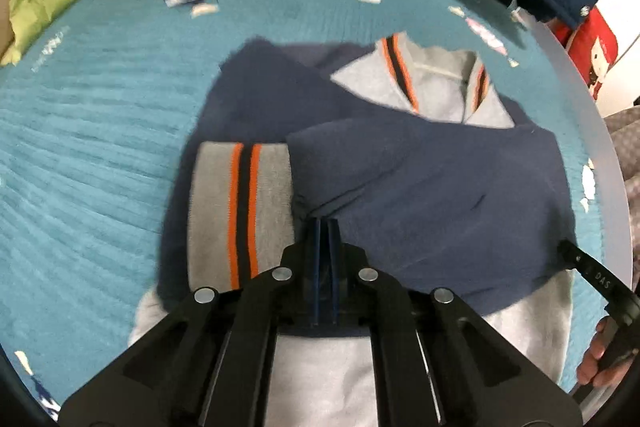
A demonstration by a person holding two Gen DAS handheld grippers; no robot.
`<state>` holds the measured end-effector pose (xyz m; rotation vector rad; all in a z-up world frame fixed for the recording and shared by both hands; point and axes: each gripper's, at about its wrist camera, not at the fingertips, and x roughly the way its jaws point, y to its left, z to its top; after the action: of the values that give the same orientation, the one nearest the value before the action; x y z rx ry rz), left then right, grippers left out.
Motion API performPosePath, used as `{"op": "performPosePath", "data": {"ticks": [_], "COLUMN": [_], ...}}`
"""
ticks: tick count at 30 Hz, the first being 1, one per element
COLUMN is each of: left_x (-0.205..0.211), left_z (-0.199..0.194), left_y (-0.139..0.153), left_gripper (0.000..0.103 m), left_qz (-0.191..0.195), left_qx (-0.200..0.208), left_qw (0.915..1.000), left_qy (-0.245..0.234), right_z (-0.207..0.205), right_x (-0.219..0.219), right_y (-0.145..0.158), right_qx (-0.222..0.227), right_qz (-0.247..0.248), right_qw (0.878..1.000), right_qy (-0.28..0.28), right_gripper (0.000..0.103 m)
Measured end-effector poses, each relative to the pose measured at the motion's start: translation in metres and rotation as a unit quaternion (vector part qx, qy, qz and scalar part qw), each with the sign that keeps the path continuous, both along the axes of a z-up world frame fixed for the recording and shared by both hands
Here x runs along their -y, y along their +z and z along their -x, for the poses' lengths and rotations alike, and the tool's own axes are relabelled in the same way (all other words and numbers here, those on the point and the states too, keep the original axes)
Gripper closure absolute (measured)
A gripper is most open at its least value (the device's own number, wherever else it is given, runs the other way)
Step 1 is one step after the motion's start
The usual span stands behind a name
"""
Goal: Fold large clothes
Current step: 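Fold the held sleeve across the jacket toward the left tool and lower it, then open the right tool and release the sleeve on the jacket, then grasp the folded jacket edge with the left tool and lift it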
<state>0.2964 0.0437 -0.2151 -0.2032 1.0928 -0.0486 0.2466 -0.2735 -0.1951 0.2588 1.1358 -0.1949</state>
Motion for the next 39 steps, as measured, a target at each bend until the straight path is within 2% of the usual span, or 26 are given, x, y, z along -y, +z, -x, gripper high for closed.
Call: {"op": "performPosePath", "data": {"ticks": [2,4,6,8,10,11,12,13,14,15,16,19,22,27,32,36,39], "left_x": [0.003,0.008,0.008,0.014,0.016,0.016,0.014,0.011,0.008,0.006,0.004,-0.008,-0.019,-0.046,-0.065,-0.075,-0.079], "left_z": [0.003,-0.006,-0.013,-0.009,-0.006,-0.003,0.000,0.002,0.005,0.005,0.005,0.011,0.003,-0.022,-0.053,-0.078,-0.095], "left_y": [0.007,-0.011,-0.031,-0.020,-0.010,-0.002,0.004,0.012,0.020,0.025,0.030,0.045,0.050,0.041,0.036,0.027,0.015], "left_gripper": [0.097,0.097,0.098,0.097,0.096,0.094,0.086,0.078,0.058,0.050,0.050,0.049,0.049,0.050,0.050,0.049,0.049], "left_qz": [-0.017,-0.026,-0.018,-0.039,-0.038,-0.035,-0.032,-0.030,-0.025,-0.018,-0.009,0.009,-0.003,0.006,0.003,0.032,0.057], "left_qx": [0.015,-0.010,-0.029,-0.022,-0.013,-0.007,-0.001,0.008,0.016,0.019,0.020,0.027,0.029,0.006,-0.011,-0.034,-0.053], "left_qw": [0.9997,0.9996,0.9994,0.9990,0.9992,0.9992,0.9993,0.9993,0.9995,0.9996,0.9997,0.9996,0.9993,0.9984,0.9976,0.9957,0.9934], "left_qy": [-0.005,-0.005,0.004,-0.001,-0.010,-0.017,-0.019,-0.019,-0.014,-0.007,-0.004,0.005,0.022,0.056,0.068,0.080,0.085], "right_z": [0.003,-0.001,0.000,0.002,0.006,0.007,0.007,0.007,0.008,0.009,0.009,-0.002,-0.019,-0.047,-0.083,-0.113,-0.131], "right_x": [0.012,0.021,0.021,0.020,0.020,0.021,0.021,0.021,0.023,0.026,0.028,0.036,0.043,0.056,0.065,0.067,0.063], "right_y": [-0.001,-0.016,-0.017,-0.009,-0.004,-0.001,0.004,0.010,0.016,0.024,0.031,0.044,0.052,0.056,0.055,0.048,0.039], "right_qx": [-0.004,-0.006,-0.001,-0.004,-0.004,-0.002,0.001,0.007,0.018,0.035,0.055,0.075,0.071,0.069,0.052,0.023,0.011], "right_qz": [-0.012,-0.040,-0.042,-0.037,-0.045,-0.046,-0.043,-0.039,-0.039,-0.040,-0.044,-0.052,-0.042,-0.066,-0.090,-0.100,-0.085], "right_qw": [1.000,0.999,0.999,0.999,0.999,0.999,0.999,0.999,0.999,0.998,0.997,0.996,0.996,0.995,0.994,0.994,0.995], "right_qy": [-0.006,-0.013,-0.014,-0.009,-0.009,-0.010,-0.009,-0.008,-0.011,-0.018,-0.025,-0.025,-0.029,-0.034,-0.037,-0.042,-0.044], "right_gripper": [0.091,0.091,0.091,0.091,0.088,0.088,0.084,0.069,0.056,0.032,0.021,0.020,0.020,0.020,0.020,0.020,0.020]}}
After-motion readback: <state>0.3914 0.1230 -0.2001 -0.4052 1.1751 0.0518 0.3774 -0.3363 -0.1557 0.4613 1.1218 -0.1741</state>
